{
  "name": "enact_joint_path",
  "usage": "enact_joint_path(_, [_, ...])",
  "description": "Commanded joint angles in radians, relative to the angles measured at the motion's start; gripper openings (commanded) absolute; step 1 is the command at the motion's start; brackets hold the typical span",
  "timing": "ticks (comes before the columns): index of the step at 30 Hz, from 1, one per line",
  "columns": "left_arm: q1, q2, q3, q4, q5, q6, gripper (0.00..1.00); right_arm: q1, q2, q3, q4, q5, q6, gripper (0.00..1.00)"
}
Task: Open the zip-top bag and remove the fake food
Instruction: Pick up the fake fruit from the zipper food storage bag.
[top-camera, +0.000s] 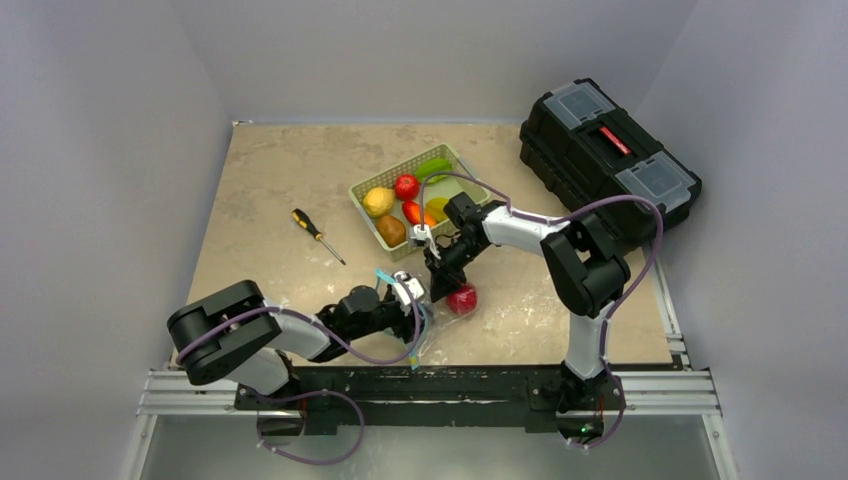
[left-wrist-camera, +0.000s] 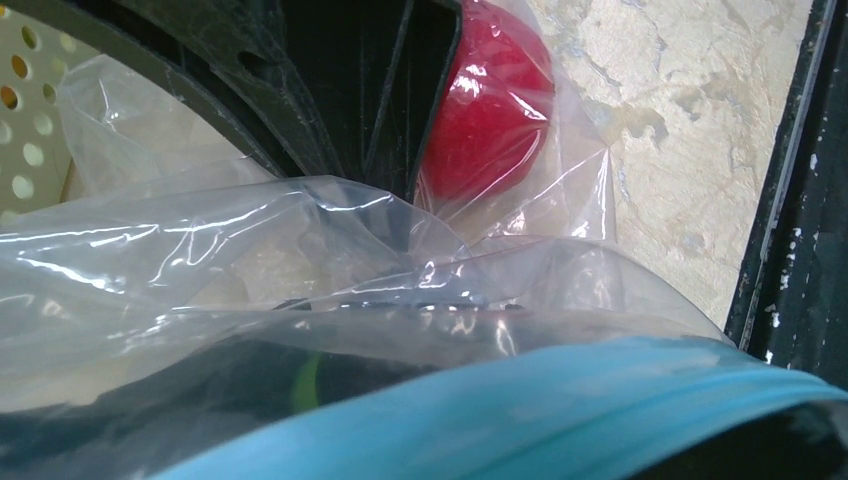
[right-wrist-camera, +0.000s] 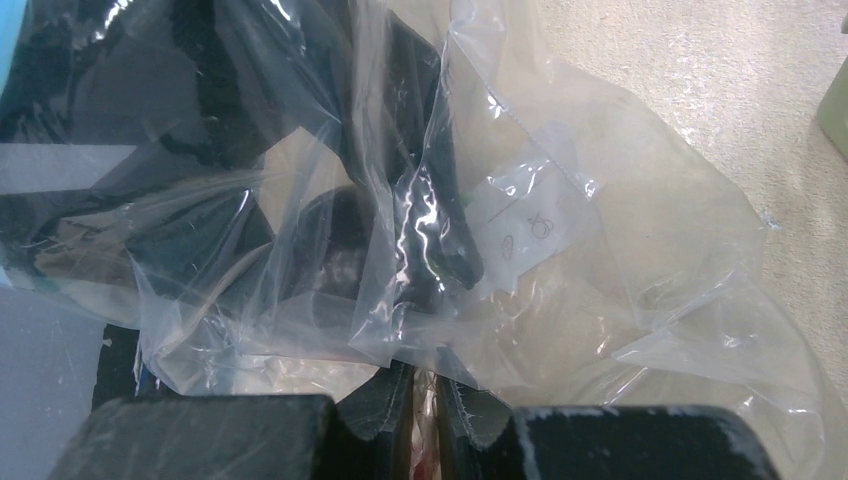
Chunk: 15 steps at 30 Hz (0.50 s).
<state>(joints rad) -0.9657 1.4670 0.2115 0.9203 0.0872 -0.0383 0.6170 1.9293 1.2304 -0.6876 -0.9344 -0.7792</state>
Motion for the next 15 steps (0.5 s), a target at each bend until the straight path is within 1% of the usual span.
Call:
enact_joint_path(1, [-0.007, -0.027, 0.034, -0.058, -0.037, 0.025, 0.34, 0.005, -0.021, 0.037, -0.025, 0.005, -0.022, 0.1])
enact_joint_path(2, [-0.007, -0.038, 0.035, -0.072, -0.037, 0.024, 0.21, 0.005, -0.027, 0.037, -0.027, 0.009, -0.026, 0.1])
enact_joint_path(3, [-0.006, -0.056, 0.033, -0.082, -0.04, 0.023, 0.11, 0.004, -0.032, 0.037, -0.028, 0.017, -0.031, 0.09])
enact_joint_path(5, [-0.007, -0.094, 0.022, -0.099, -0.044, 0.018, 0.0, 0.003, -0.046, 0.033, -0.031, 0.04, -0.044, 0.09])
enact_joint_path(7, [-0.006, -0.15, 0.013, -0.137, -0.048, 0.009, 0.0, 0.002, -0.061, 0.026, -0.035, 0.066, -0.073, 0.08])
enact_joint_path(11, [-0.006, -0.296, 0.01, -0.269, -0.065, -0.012, 0.0, 0.0, -0.099, -0.007, -0.053, 0.125, -0.166, 0.07])
enact_joint_path(15, [-0.005, -0.418, 0.005, -0.369, -0.084, -0.043, 0.0, -0.009, -0.141, -0.023, -0.041, 0.165, -0.197, 0.06])
